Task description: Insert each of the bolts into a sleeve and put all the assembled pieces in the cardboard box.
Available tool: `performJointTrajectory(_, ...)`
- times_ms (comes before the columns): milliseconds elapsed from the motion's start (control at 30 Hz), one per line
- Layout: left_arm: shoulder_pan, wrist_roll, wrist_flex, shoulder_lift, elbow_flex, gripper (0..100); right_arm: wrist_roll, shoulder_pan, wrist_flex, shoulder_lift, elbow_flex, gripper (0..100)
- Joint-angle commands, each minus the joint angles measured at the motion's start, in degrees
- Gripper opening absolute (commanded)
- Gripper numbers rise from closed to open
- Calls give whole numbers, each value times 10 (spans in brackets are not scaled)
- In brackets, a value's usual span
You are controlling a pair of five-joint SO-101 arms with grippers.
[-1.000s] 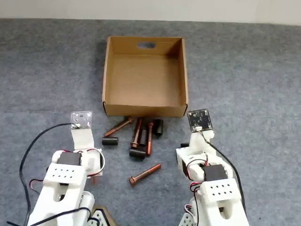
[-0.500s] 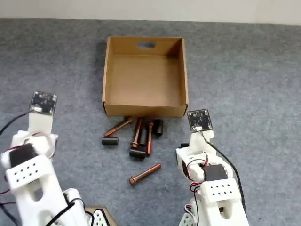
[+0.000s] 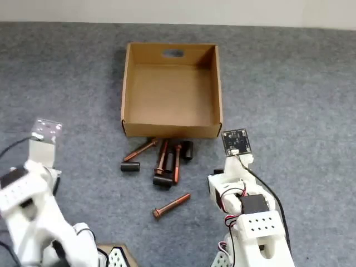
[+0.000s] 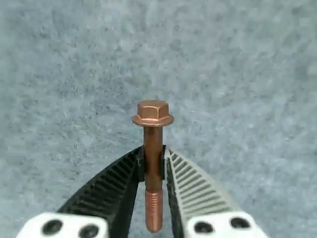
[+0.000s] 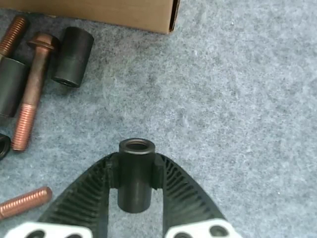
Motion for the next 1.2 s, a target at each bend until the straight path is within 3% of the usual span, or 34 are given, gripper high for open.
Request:
performJointTrajectory(0, -25, -4, 14, 139, -102, 114, 0, -2, -8, -9, -3, 5)
performJointTrajectory(200, -38, -4, 76, 310, -247, 206, 0, -2, -8, -9, -3, 5)
performJointTrajectory(367, -27, -3, 143, 407, -354, 207, 0, -2, -8, -9, -3, 5)
performJointTrajectory(633, -25, -4, 178, 505, -437, 202, 0, -2, -8, -9, -3, 5)
performJointTrajectory(700, -24, -4, 191, 517, -437, 155, 0, -2, -8, -9, -3, 5)
performJointTrajectory(800, -17, -4, 196, 528, -437, 6, 0, -2, -8, -9, -3, 5)
performJointTrajectory(1000, -6, -4, 249, 520, -436, 7, 0, -2, -8, -9, -3, 5)
performJointTrajectory(1167, 26, -2, 311, 425, -444, 7, 0, -6, -8, -9, -5, 5)
